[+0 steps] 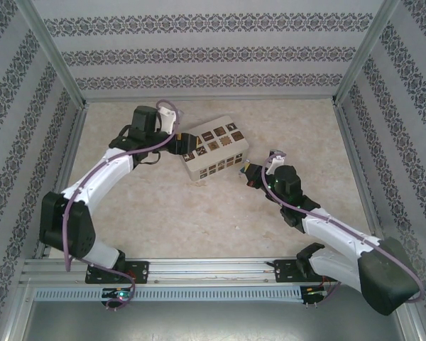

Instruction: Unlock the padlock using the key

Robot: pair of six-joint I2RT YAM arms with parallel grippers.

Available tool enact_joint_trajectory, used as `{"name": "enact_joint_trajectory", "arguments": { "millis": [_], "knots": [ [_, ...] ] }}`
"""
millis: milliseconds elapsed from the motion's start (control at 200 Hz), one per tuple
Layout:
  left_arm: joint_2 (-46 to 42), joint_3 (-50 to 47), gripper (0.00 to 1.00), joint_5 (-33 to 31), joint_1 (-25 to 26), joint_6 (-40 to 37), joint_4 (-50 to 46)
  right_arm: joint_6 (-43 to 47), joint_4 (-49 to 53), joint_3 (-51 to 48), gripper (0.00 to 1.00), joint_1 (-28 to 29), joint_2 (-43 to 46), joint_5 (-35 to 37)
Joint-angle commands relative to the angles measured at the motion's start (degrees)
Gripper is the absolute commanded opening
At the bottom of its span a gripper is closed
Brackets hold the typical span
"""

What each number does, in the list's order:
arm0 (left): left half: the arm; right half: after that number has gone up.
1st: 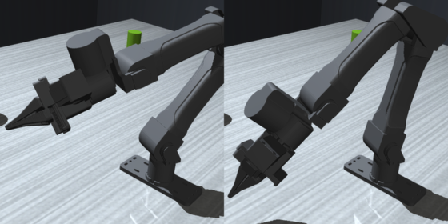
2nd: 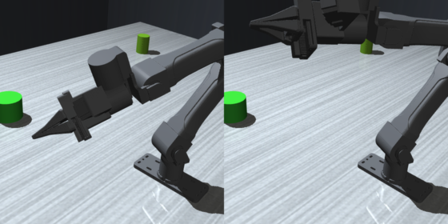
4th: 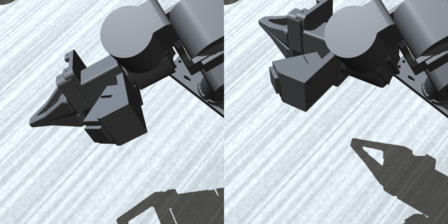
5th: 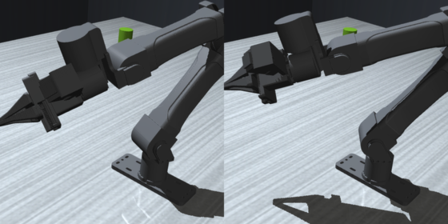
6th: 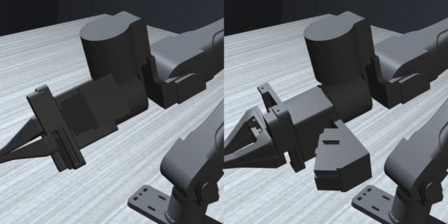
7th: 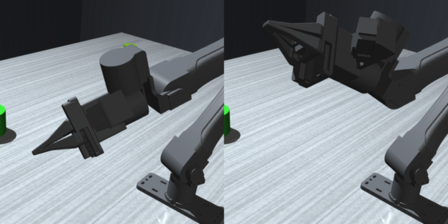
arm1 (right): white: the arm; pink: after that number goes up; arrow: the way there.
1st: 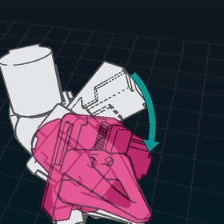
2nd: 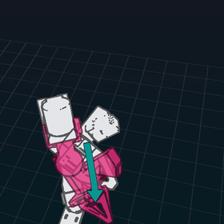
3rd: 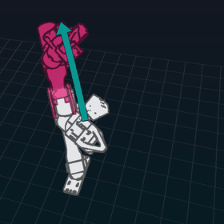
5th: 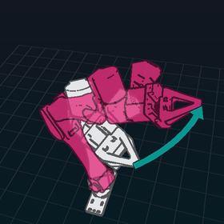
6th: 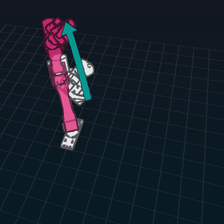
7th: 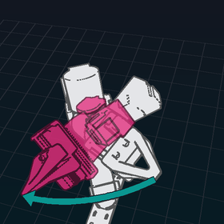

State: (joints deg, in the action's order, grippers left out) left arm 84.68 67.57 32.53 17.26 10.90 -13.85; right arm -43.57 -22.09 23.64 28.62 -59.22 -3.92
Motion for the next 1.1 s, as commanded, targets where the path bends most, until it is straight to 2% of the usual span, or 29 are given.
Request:
{"name": "enact_joint_trajectory", "arguments": {
  "millis": [0,125,290,465,575,725,1094],
  "knots": [
    [-5.2,-3.0,0.77,-5.6,0.2,-1.9,1.8,2.9,10.3,2.9,0.0,-0.2,2.0,-1.2],
    [-11.2,-7.3,0.8,-7.9,0.2,-4.3,2.6,5.2,17.8,5.2,0.0,0.4,3.4,-2.9],
    [-18.6,-14.4,0.86,-7.3,0.1,-6.8,8.1,9.5,31.2,10.3,0.0,1.3,3.9,-4.0],
    [-25.8,-25.0,1.0,-12.7,0.2,-6.5,22.1,11.7,43.9,15.4,0.0,1.8,2.4,-6.7],
    [-29.2,-30.2,0.99,-19.0,0.2,-5.7,30.1,12.8,48.8,17.5,0.0,2.2,1.1,-7.7],
    [-31.8,-31.7,0.99,-24.6,0.1,-7.7,29.1,13.2,52.5,18.9,0.0,2.4,-0.5,-8.2],
    [-33.1,-32.7,0.99,-28.2,0.2,-7.6,29.9,16.3,58.4,24.1,0.0,4.4,-11.7,-10.2]
  ]
}}
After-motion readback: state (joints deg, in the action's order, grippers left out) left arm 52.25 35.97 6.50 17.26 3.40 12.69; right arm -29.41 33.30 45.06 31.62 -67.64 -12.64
